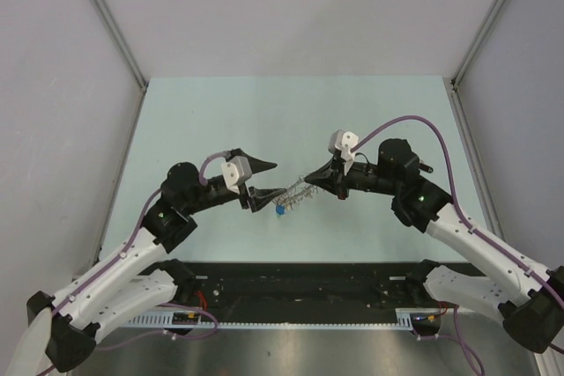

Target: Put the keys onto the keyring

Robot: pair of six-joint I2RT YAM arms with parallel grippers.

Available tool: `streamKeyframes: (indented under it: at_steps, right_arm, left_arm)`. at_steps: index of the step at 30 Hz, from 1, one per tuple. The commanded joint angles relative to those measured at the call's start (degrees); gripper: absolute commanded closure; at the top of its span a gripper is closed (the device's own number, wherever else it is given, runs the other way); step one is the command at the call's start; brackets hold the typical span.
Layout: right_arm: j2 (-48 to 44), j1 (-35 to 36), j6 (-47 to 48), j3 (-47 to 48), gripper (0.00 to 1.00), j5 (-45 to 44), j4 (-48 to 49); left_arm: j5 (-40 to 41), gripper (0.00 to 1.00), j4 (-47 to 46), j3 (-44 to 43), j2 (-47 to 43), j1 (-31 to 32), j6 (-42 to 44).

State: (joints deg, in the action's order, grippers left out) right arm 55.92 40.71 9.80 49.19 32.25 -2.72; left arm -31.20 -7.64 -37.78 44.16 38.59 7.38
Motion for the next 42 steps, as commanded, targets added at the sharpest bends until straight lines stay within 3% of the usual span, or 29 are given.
streamKeyframes:
  at_steps: [1,7,16,22,36,42]
  right_arm:
    - [-0.73,-1.33,1.27,0.91,1.00,11.32,5.44]
    - [0.94,-1.77,1.01,0.91,1.00,16.61,7.29]
    - [2.79,-1.86,-0.22,0.82,1.00,18.20,9.58]
    - [3.40,-1.77,-0.40,1.70,1.00,18.02,9.58]
    - [6.56,0.51,-0.57,2.31,1.00,14.78,10.54]
    - [7.01,0.43,-0.49,2.58,1.00,13.10,10.46]
  left_arm:
    - [0.53,0.34,-4.84,0.34,0.31,-0.44,-1.23]
    - [-2.89,0.35,-6.95,1.04,1.80,-0.44,-1.31]
    - [-11.51,0.56,-4.32,-0.63,4.88,-0.44,0.27]
    - [-11.69,0.64,-2.91,-0.98,5.49,-0.44,1.59]
    - [-11.34,0.65,-4.84,-0.98,6.99,-0.44,-1.31]
    - [-12.39,0.51,-4.67,-0.98,7.08,-0.44,-1.84]
